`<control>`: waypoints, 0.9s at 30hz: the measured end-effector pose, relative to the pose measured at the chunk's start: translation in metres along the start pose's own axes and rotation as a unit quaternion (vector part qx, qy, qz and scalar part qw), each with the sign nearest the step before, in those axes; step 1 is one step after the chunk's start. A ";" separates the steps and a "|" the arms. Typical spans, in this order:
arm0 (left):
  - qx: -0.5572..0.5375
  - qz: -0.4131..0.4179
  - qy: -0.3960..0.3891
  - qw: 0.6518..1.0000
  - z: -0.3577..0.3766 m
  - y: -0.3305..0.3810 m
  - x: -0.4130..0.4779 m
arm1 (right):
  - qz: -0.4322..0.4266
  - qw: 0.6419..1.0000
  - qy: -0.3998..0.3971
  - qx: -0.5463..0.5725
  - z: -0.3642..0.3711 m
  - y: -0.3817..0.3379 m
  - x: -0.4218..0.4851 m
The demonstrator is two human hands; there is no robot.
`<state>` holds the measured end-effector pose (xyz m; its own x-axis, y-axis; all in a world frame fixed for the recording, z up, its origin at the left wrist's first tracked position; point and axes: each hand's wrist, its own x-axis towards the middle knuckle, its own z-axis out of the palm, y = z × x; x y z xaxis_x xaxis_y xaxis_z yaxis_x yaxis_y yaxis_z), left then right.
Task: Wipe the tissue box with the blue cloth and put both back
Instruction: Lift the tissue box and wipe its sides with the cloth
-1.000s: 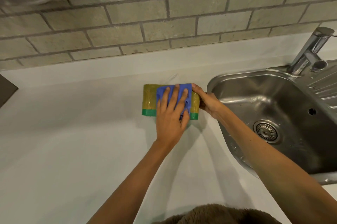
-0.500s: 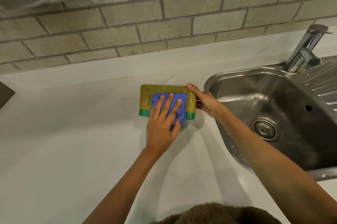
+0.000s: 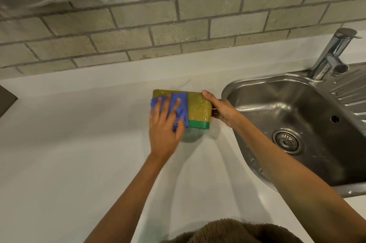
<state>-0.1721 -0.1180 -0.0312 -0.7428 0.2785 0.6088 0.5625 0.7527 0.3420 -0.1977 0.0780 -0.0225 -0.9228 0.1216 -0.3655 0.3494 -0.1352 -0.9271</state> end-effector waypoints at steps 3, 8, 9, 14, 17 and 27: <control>-0.033 -0.141 0.039 0.989 0.000 0.001 0.017 | -0.002 1.000 0.003 -0.004 0.001 0.001 0.000; 0.011 -0.037 0.021 0.999 0.021 0.040 0.006 | -0.017 1.000 0.019 -0.004 0.006 0.004 -0.001; 0.019 0.005 0.004 1.000 0.024 0.043 0.001 | -0.021 1.000 0.022 -0.005 0.007 0.004 -0.001; -0.044 -0.030 -0.001 0.999 0.024 0.028 0.004 | -0.069 0.996 0.059 -0.024 0.014 0.001 -0.008; -0.188 -0.219 0.028 0.957 0.028 0.042 0.014 | -0.113 0.983 0.126 -0.072 0.029 -0.008 -0.014; -0.399 -0.447 0.057 0.799 0.020 0.040 0.032 | -0.236 0.957 0.156 -0.068 0.052 0.024 -0.034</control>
<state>-0.1805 -0.0671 -0.0120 -0.9648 -0.2476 -0.0883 -0.0884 -0.0109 0.9960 -0.1660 0.0198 -0.0279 -0.8968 0.4283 0.1104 -0.0578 0.1340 -0.9893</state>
